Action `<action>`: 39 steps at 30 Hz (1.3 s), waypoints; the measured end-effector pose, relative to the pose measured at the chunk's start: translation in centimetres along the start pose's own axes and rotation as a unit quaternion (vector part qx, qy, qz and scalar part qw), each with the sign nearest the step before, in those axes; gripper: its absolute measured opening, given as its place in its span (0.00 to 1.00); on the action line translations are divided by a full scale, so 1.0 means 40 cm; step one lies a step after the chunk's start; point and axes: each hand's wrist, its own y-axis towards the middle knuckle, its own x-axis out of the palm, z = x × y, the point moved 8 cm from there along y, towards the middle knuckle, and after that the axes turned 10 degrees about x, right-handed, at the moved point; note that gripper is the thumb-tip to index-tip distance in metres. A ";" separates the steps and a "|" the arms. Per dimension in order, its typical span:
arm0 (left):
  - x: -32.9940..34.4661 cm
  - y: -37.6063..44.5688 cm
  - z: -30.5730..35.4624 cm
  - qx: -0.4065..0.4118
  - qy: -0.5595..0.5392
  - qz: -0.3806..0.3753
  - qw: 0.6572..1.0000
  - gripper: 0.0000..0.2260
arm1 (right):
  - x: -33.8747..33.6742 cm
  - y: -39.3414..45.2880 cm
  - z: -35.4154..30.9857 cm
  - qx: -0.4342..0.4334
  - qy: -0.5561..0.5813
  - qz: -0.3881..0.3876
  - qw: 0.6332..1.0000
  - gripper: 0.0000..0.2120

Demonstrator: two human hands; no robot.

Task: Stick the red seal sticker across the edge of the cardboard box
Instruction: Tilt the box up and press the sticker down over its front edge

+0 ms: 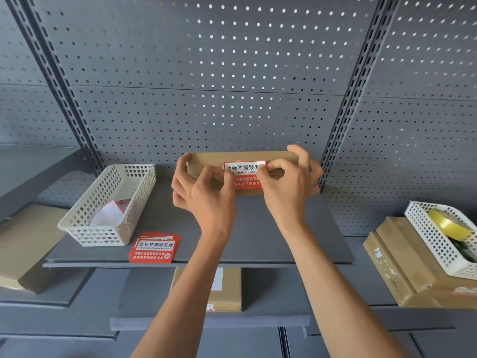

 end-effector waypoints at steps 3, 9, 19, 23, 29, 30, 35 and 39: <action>0.004 0.000 0.003 0.004 -0.001 -0.004 1.000 0.12 | 0.002 0.005 0.009 0.007 0.002 0.000 1.000 0.09; 0.009 -0.002 0.003 0.009 0.003 -0.007 1.000 0.11 | 0.007 0.007 0.025 0.014 0.015 -0.009 1.000 0.09; 0.011 0.000 0.003 0.022 0.014 -0.006 1.000 0.12 | 0.003 0.014 0.027 0.020 0.061 -0.010 0.998 0.06; 0.012 -0.001 0.005 0.027 0.022 -0.004 0.999 0.13 | 0.001 0.011 0.030 0.019 0.072 -0.013 0.997 0.05; 0.015 -0.004 0.003 0.028 0.018 -0.006 0.999 0.07 | -0.003 0.004 0.028 0.025 0.060 0.004 0.998 0.07; 0.016 -0.004 0.001 0.029 0.017 -0.006 0.999 0.06 | -0.002 0.002 0.027 0.023 0.062 0.009 0.998 0.09; 0.028 -0.009 0.001 0.011 0.021 0.002 1.000 0.06 | 0.004 -0.008 0.015 0.026 0.049 0.036 0.998 0.22; 0.042 -0.014 0.010 -0.015 0.012 0.013 1.000 0.15 | 0.023 -0.017 0.011 0.031 0.007 0.053 0.998 0.28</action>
